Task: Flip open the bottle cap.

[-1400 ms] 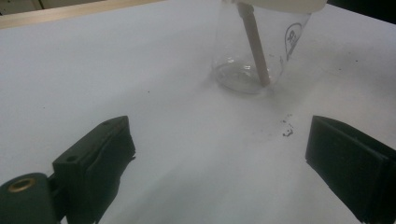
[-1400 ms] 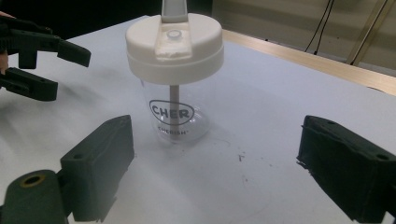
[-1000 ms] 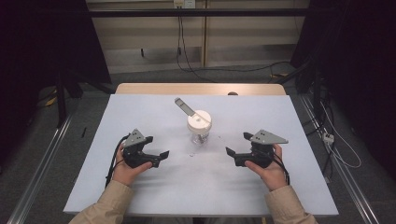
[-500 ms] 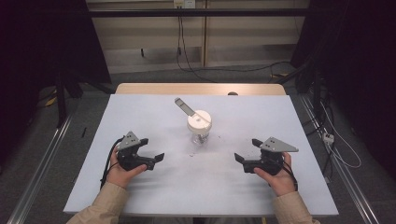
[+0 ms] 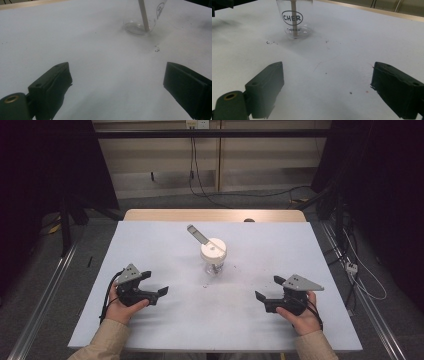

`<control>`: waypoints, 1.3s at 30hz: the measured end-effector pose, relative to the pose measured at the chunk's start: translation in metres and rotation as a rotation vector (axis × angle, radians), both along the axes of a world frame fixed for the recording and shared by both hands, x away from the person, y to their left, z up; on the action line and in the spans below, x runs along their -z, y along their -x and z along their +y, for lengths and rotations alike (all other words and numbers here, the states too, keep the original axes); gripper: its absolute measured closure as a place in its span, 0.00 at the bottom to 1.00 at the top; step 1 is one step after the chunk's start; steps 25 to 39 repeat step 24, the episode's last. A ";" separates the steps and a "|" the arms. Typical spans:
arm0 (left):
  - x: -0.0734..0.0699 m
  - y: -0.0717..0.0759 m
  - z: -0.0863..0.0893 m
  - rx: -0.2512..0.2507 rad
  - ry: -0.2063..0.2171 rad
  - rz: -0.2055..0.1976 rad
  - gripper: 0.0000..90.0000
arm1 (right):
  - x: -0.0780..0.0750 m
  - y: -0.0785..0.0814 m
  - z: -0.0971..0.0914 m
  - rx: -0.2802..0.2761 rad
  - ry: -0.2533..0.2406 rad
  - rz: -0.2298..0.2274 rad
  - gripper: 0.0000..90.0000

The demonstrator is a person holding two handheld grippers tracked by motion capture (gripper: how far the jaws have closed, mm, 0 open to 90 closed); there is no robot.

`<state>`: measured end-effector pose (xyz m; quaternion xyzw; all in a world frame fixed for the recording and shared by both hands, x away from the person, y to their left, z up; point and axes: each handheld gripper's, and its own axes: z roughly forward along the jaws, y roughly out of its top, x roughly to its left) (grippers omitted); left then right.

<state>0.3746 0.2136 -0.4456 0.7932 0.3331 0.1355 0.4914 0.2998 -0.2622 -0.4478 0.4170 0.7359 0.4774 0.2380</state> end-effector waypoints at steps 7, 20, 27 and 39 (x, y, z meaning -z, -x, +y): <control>0.000 0.005 0.011 -0.009 -0.002 0.006 0.08 | -0.001 0.012 -0.007 0.005 -0.007 0.000 0.12; 0.001 0.009 0.022 -0.019 0.009 0.013 0.08 | 0.002 0.019 -0.018 0.036 -0.026 0.002 0.12; 0.001 0.010 0.021 -0.018 0.013 0.017 0.08 | 0.002 0.019 -0.017 0.032 -0.020 0.000 0.12; 0.001 0.010 0.021 -0.018 0.013 0.017 0.08 | 0.002 0.019 -0.017 0.032 -0.020 0.000 0.12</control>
